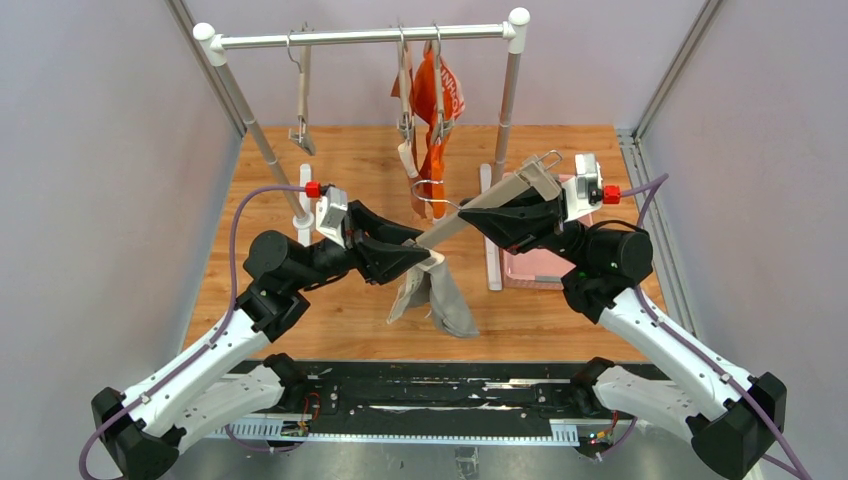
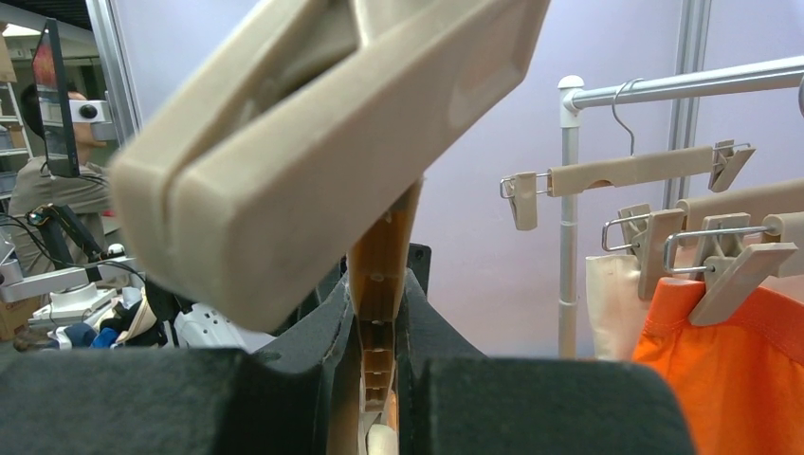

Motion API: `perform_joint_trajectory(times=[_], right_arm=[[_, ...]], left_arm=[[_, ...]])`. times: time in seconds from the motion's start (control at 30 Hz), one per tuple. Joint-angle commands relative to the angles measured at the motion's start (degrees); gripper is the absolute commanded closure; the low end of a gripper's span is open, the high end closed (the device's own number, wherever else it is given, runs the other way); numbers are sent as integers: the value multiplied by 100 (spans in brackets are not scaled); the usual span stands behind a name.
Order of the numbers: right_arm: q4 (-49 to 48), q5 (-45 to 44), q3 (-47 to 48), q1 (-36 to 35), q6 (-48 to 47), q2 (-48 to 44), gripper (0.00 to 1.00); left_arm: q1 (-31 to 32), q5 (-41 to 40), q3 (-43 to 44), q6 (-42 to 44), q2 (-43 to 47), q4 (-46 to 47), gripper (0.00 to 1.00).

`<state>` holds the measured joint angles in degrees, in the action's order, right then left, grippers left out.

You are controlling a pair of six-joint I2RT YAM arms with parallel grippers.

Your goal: Remove the underwear clipped to the hanger

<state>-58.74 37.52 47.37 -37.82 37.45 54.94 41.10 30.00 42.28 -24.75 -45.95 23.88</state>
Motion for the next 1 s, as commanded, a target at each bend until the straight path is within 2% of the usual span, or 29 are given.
perform_joint_trajectory(times=[0.0, 0.1, 0.17, 0.2, 0.33, 0.4, 0.53, 0.73, 0.83, 0.97], right_arm=[[-221, -81, 145, -134, -84, -56, 99], [-208, -100, 132, -146, -97, -34, 99], [-195, -101, 136, -146, -97, -3, 99], [-184, -104, 140, -142, -98, 3, 99], [-140, -82, 140, -154, -112, -8, 99], [-111, -78, 147, -152, -128, -24, 99], [-67, -43, 149, -170, -131, -23, 100], [-3, -15, 176, -199, -150, -27, 99], [14, 8, 191, -220, -158, -19, 100], [44, 19, 211, -245, -206, -2, 99]], left_arm=[[47, 247, -74, 106, 60, 73, 64], [47, 336, -62, 103, 30, 77, 96], [47, 336, -50, 115, 30, 73, 100], [47, 335, -37, 119, 25, 74, 98], [47, 337, 65, 148, 55, 73, 61], [47, 324, 139, 203, 79, 73, 53], [47, 268, 335, 292, 67, 73, 47], [47, 399, 597, 291, -203, 73, 47], [47, 441, 644, 233, -354, 77, 49], [47, 572, 709, 174, -566, 73, 58]])
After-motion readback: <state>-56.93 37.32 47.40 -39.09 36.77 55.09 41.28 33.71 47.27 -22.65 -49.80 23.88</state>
